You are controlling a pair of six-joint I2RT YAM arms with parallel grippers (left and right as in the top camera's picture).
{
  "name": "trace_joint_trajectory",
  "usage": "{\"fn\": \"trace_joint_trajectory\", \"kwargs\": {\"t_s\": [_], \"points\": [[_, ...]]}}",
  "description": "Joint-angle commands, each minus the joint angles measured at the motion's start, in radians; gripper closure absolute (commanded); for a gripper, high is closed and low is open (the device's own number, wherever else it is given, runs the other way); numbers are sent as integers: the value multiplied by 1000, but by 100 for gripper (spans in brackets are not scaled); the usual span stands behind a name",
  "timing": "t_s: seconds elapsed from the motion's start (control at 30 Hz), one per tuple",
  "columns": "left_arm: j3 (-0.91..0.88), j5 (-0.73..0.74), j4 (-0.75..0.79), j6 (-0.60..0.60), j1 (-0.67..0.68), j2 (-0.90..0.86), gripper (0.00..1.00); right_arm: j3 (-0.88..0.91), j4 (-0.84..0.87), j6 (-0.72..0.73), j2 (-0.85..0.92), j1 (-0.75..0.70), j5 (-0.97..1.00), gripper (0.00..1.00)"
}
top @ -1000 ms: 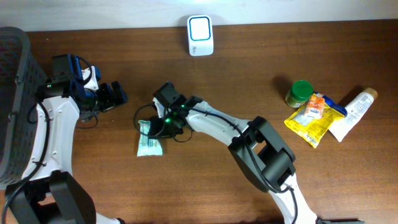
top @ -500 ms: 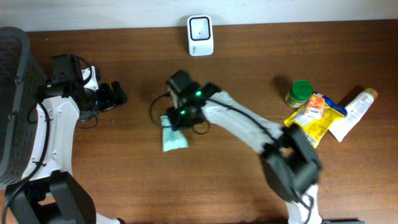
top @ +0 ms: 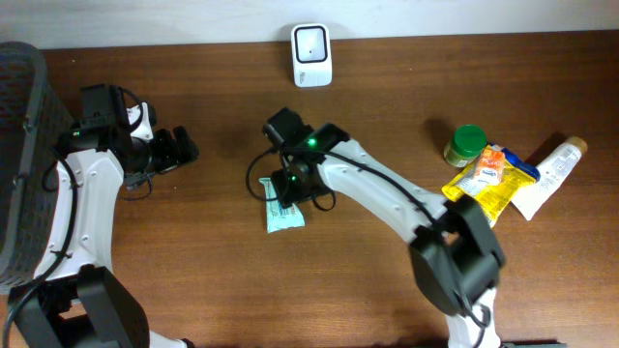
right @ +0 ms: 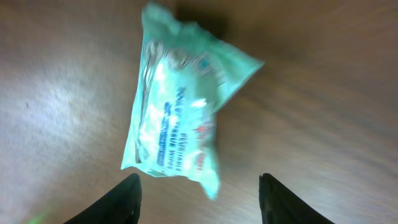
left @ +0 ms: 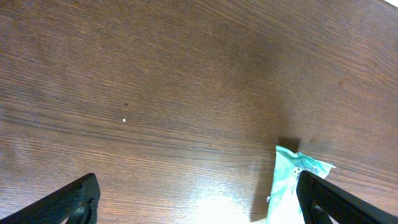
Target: Scan the item barcode
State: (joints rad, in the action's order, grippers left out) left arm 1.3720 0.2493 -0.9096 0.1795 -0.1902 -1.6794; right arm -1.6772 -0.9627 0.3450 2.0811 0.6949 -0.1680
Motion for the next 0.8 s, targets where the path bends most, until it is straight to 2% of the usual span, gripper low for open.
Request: {"fn": "trace_joint_trajectory", "kwargs": {"t_s": [0.0, 0.13, 0.27, 0.43, 0.5, 0.57, 0.6, 0.77], "points": [[-3, -3, 0, -2, -3, -15, 1, 3, 2, 53, 70, -33, -201, 46], [-3, -3, 0, -2, -3, -15, 1, 30, 50, 53, 87, -49, -290, 45], [-3, -3, 0, -2, -3, -15, 1, 129, 154, 133, 87, -55, -292, 46], [-3, -3, 0, -2, -3, -15, 1, 185, 213, 214, 87, -89, -292, 54], [-3, -3, 0, -2, -3, -15, 1, 202, 238, 226, 87, -89, -291, 61], [-3, -3, 0, -2, -3, -15, 1, 202, 238, 225, 87, -89, -291, 87], [-3, -3, 0, -2, -3, -15, 1, 202, 239, 225, 87, -90, -291, 96], [-3, -3, 0, -2, -3, -15, 1, 185, 222, 183, 48, -101, -278, 96]]}}
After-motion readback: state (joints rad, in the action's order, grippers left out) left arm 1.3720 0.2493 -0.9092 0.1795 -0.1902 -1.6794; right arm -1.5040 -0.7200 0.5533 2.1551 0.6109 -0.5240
